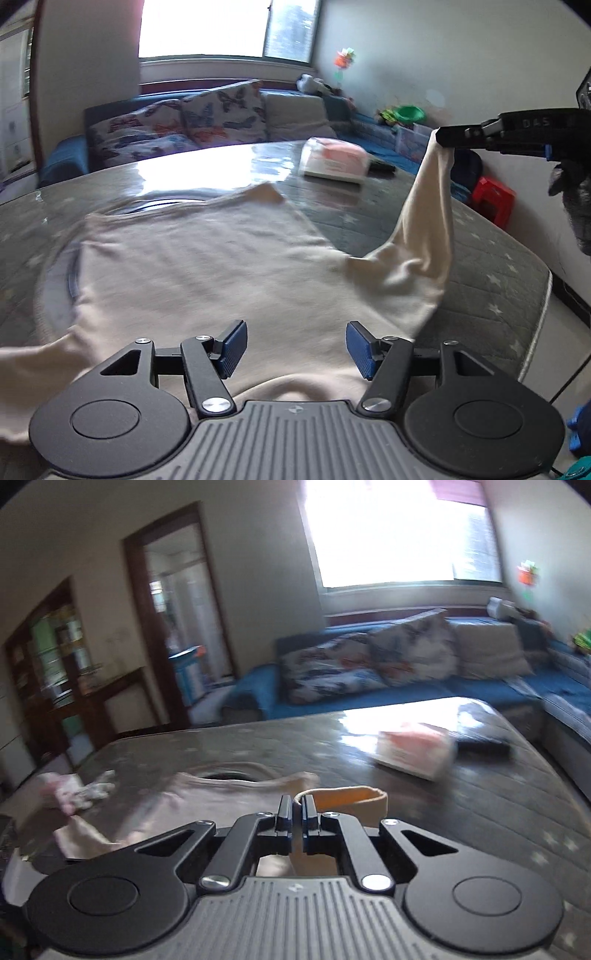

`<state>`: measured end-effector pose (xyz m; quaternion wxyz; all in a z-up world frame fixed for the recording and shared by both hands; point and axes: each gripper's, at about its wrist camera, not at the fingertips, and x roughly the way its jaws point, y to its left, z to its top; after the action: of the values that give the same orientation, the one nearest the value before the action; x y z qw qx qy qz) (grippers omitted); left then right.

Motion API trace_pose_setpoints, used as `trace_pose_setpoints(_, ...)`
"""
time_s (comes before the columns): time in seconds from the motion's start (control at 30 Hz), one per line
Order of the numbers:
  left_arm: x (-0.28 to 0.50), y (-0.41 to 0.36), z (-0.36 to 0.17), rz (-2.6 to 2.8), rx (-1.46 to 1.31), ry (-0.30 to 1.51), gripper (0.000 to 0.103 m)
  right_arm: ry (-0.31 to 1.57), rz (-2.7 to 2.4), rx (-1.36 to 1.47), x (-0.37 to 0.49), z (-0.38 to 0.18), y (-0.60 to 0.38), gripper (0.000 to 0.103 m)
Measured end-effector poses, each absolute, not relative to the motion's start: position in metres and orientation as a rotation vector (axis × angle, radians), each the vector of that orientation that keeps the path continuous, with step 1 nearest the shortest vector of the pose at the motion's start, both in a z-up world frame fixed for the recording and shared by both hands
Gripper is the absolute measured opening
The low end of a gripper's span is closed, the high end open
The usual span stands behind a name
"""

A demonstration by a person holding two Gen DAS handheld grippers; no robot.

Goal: Fold clothes
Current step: 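Fold the held sleeve across the sweatshirt body with the right gripper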

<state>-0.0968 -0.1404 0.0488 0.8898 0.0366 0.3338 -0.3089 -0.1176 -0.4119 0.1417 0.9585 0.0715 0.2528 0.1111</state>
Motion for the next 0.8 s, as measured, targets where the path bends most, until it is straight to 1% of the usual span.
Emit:
trace_pose_setpoints(0.17, -0.102, -0.088, 0.049, -0.521, 0.000, 0.685, 0.064, 0.547, 0.432, 0.056, -0.088, 0.135, -0.321, 0.004)
trace_pose_setpoints(0.4, -0.108, -0.046, 0.042, -0.440, -0.054, 0.697, 0.064, 0.658, 0.619, 0.026, -0.061, 0.094, -0.229, 0.005)
trace_pose_setpoints(0.43, -0.107, -0.046, 0.042, -0.443, -0.056, 0.695, 0.064, 0.676, 0.632, 0.030, -0.060, 0.089, -0.223, 0.009)
trace_pose_setpoints(0.53, -0.105, -0.047, 0.043, -0.452, -0.061, 0.687, 0.064, 0.690, 0.640, 0.021, -0.061, 0.083, -0.218, 0.011)
trace_pose_setpoints(0.6, -0.103, -0.047, 0.043, -0.458, -0.065, 0.682, 0.064, 0.691, 0.619, -0.002, -0.067, 0.083, -0.228, 0.012)
trace_pose_setpoints(0.67, -0.102, -0.048, 0.043, -0.464, -0.069, 0.677, 0.064, 0.697, 0.574, -0.047, -0.074, 0.083, -0.242, 0.015)
trace_pose_setpoints(0.8, -0.093, -0.057, 0.043, -0.488, -0.074, 0.665, 0.062, 0.772, 0.469, -0.104, -0.084, 0.063, -0.269, 0.015)
